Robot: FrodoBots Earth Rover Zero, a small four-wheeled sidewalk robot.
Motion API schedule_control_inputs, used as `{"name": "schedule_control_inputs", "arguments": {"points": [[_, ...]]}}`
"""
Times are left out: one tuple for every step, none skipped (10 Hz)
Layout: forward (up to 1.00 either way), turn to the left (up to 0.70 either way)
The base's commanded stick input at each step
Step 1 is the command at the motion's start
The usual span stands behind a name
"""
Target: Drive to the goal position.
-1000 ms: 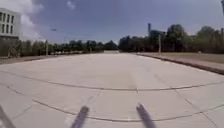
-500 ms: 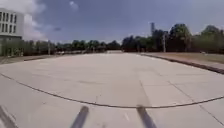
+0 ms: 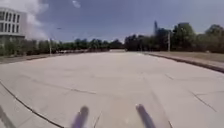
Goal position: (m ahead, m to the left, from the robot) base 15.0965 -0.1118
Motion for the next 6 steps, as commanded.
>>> {"name": "schedule_control_inputs", "arguments": {"points": [[1.00,0.00],[1.00,0.00],[1.00,0.00],[1.00,0.00],[1.00,0.00],[1.00,0.00]]}}
